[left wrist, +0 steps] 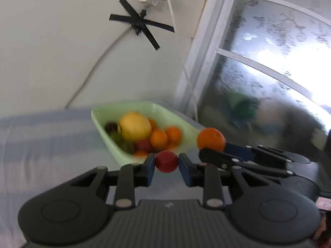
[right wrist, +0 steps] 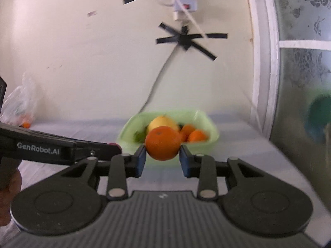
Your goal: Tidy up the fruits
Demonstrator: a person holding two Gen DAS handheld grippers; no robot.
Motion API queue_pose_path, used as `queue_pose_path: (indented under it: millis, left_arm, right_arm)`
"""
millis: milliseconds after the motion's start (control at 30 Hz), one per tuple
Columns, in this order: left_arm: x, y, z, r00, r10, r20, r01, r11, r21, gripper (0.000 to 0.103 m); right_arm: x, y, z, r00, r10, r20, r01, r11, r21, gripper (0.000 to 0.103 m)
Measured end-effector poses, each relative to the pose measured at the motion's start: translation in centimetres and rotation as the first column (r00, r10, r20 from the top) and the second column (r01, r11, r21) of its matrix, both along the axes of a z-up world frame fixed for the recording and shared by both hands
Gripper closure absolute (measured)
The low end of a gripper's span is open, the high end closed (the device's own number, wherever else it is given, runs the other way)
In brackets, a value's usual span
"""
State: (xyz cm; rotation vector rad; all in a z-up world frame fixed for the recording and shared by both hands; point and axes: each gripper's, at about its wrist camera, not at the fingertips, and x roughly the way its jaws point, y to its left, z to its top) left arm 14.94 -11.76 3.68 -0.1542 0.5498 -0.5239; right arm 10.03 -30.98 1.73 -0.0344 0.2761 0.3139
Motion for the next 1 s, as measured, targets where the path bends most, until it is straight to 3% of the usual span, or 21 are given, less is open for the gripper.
queue_pose_path:
  millis: [167,300,333,367,433,533,633,767,1000]
  left_arm:
    - [4.9,-1.2,-0.7,0.998,0.056,-0.04,-0.055,0.998,0.025,0.076]
    - [6.7,-2.1,-2.0,0.992,0.093,-0.089,-0.089,0.995,0.046,0.074]
    - [6.7,-2.3,-2.1,0.991,0.102,-0.086,-0.098,0.994,0.053,0.072]
    - [6.5,-2.5,-2.1,0.99,0.115,-0.076,-0.11,0.992,0.064,0.064]
    - [5.9,-2.6,-1.8,0.987,0.153,-0.059,-0.148,0.985,0.085,0.059]
    - [3.7,-2.1,-1.0,0.98,0.194,-0.037,-0.191,0.979,0.069,0.057]
    - [-0.1,-1.1,-0.7,0.959,0.282,-0.018,-0.281,0.958,0.058,0.046]
    - [-5.7,0.3,-1.8,0.933,0.356,-0.052,-0.356,0.934,0.014,0.039]
    - [-12.3,0.7,-4.5,0.901,0.424,-0.094,-0.427,0.904,-0.009,0.03]
  right_arm:
    - [5.3,-1.0,0.0,0.999,-0.025,-0.021,0.025,0.999,-0.03,0.065]
    - [7.6,-1.6,-0.6,0.998,-0.004,-0.06,0.002,1.0,-0.031,0.064]
    - [7.8,-1.7,-0.8,0.998,0.005,-0.059,-0.006,1.0,-0.031,0.064]
    - [7.7,-1.7,-1.0,0.998,0.01,-0.054,-0.011,1.0,-0.028,0.063]
    - [7.7,-1.7,-1.3,0.999,0.029,-0.042,-0.029,1.0,-0.009,0.057]
    - [7.0,-2.0,-1.5,1.0,0.024,-0.017,-0.024,0.999,0.029,0.056]
    - [5.9,-2.4,-0.7,0.999,0.041,0.004,-0.042,0.996,0.085,0.056]
    - [3.0,-2.4,-0.2,0.998,0.066,0.018,-0.067,0.988,0.136,0.056]
    - [-2.5,-1.7,-3.0,0.992,0.104,-0.072,-0.089,0.978,0.191,0.056]
